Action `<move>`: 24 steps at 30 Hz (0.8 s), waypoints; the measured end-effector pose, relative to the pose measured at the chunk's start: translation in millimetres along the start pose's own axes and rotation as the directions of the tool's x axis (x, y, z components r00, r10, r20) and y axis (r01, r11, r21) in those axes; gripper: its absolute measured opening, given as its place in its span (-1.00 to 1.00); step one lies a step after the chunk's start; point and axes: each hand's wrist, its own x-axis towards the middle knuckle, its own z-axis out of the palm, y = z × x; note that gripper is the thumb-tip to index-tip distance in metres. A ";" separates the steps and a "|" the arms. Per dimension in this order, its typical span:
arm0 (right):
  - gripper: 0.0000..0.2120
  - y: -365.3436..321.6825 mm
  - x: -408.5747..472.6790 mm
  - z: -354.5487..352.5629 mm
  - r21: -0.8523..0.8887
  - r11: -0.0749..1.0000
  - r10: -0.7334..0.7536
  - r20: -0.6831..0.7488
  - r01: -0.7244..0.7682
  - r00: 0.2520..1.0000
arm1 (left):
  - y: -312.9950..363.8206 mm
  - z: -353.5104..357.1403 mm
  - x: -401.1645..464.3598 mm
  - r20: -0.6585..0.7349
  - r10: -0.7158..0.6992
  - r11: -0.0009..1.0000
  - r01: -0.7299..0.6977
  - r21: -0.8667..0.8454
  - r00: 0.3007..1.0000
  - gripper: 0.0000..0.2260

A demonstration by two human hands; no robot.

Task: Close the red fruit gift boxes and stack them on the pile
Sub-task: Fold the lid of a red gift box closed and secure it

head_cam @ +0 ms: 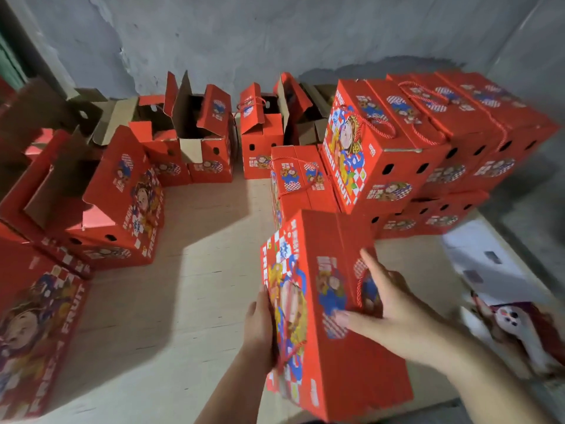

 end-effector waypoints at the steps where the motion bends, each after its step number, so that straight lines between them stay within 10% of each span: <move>1: -0.06 1.3 6.5 4.0 0.016 1.000 -0.007 -0.048 0.008 0.999 | -2.3 0.4 1.5 0.029 -0.005 1.000 0.006 -0.016 1.000 -0.48; 6: -0.28 -11.2 17.1 5.1 -0.120 0.973 -0.223 -0.274 0.197 0.936 | 17.4 9.9 -11.9 0.242 0.111 0.979 -0.064 -0.195 0.964 -0.48; 11: 0.00 -57.2 4.0 -40.0 -0.235 0.868 -0.480 -0.166 0.438 0.861 | 76.8 12.9 -2.6 0.045 0.224 0.951 -0.229 0.207 0.974 -0.76; 16: 0.01 -91.5 15.5 -95.9 -0.481 0.767 -0.547 -0.144 0.425 0.825 | 136.1 57.4 -34.6 0.286 0.341 0.920 -0.380 0.093 0.896 -0.46; 24: -0.29 -88.4 123.6 -114.6 -0.574 0.766 -0.547 -0.346 0.289 0.762 | 200.5 116.5 -2.4 0.340 0.480 0.837 -0.538 0.096 0.808 -0.61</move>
